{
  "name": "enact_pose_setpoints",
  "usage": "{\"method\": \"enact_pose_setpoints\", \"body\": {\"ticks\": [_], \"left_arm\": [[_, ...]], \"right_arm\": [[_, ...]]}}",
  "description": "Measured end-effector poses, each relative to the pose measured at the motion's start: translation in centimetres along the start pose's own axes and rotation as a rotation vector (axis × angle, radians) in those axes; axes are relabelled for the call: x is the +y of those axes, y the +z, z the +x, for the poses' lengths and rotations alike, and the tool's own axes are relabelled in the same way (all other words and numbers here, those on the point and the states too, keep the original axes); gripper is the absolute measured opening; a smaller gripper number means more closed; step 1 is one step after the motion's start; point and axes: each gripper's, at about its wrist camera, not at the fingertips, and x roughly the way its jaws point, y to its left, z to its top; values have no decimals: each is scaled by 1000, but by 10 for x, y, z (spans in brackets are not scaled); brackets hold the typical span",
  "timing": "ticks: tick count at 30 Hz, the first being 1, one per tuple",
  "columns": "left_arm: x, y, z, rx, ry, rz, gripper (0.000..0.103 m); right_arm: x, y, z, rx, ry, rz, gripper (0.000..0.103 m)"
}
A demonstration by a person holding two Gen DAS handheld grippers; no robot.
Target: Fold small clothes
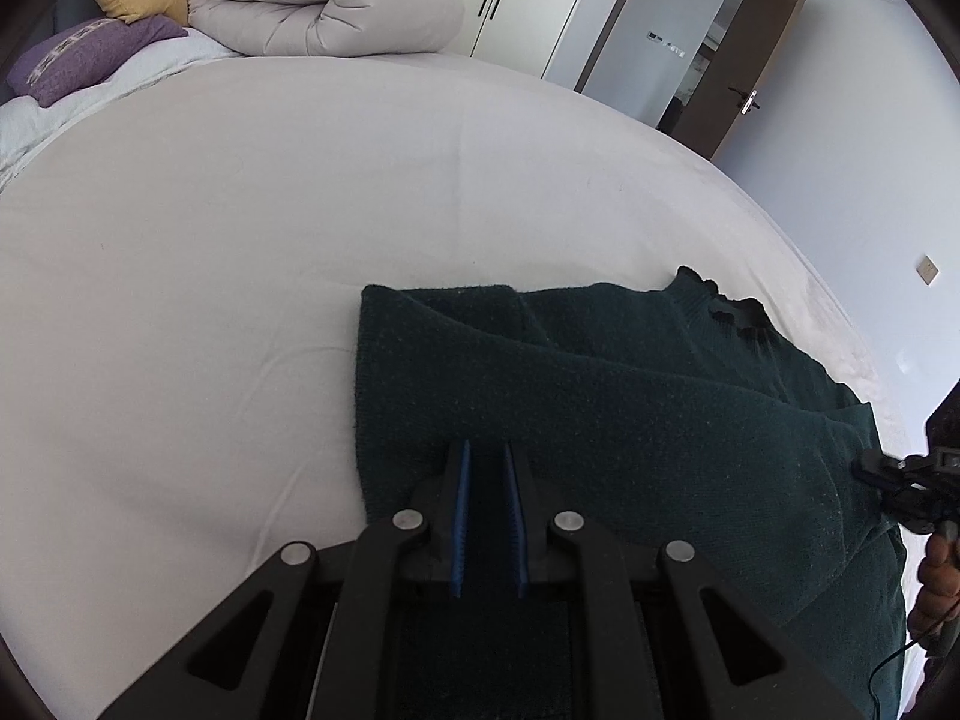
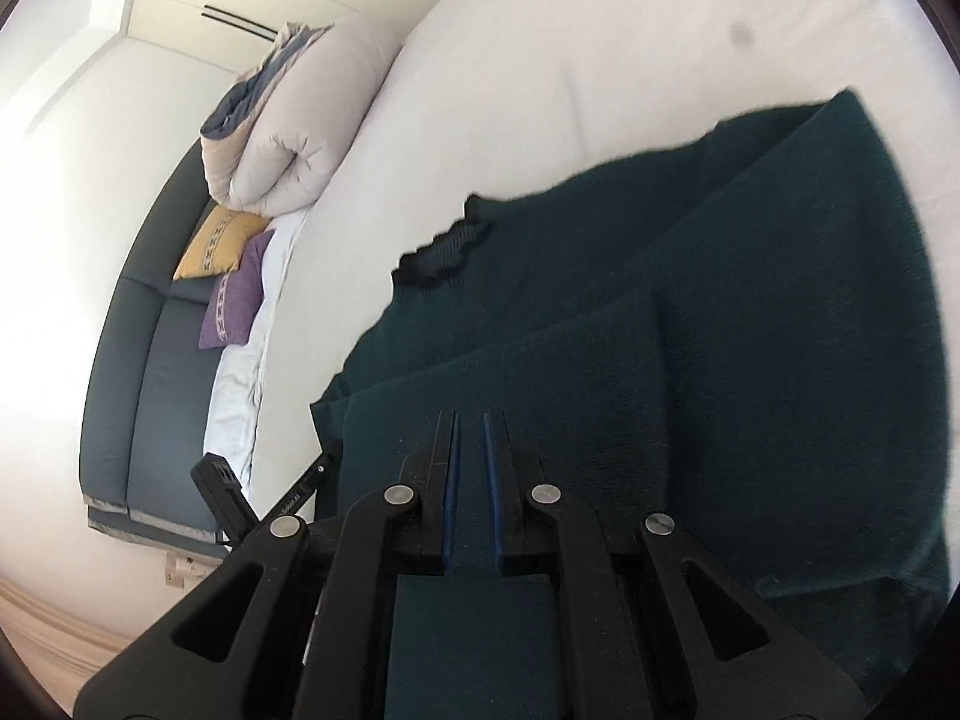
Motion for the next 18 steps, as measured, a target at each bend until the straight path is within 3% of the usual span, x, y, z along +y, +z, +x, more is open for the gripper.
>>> {"method": "enact_pose_setpoints", "body": {"ticks": [2,4,6,11,14,16,18], "left_arm": [[3,0,2,-1,-21,-15,15],[10,1,3,2,-58,-46,15],[16,1,4,5,-90,-76,15],[23,3,1,8,-139,-121,15],[37,8,-4,47,-214,-212,14],[47,15,-8,64,-254,-284,18],[49,27,-6,61,-245,-289,23]], "right_arm": [[-22,-3,21,24,-17,85,8],[-38,-5,21,-30,83,148,7],[-52,-6,17,-59,129,181,5],[-53,-25,9,-62,123,108,5],[-58,-37,4,-85,136,95,5],[-62,-42,3,-91,158,95,5],[-63,-45,1,-107,160,64,5]]}}
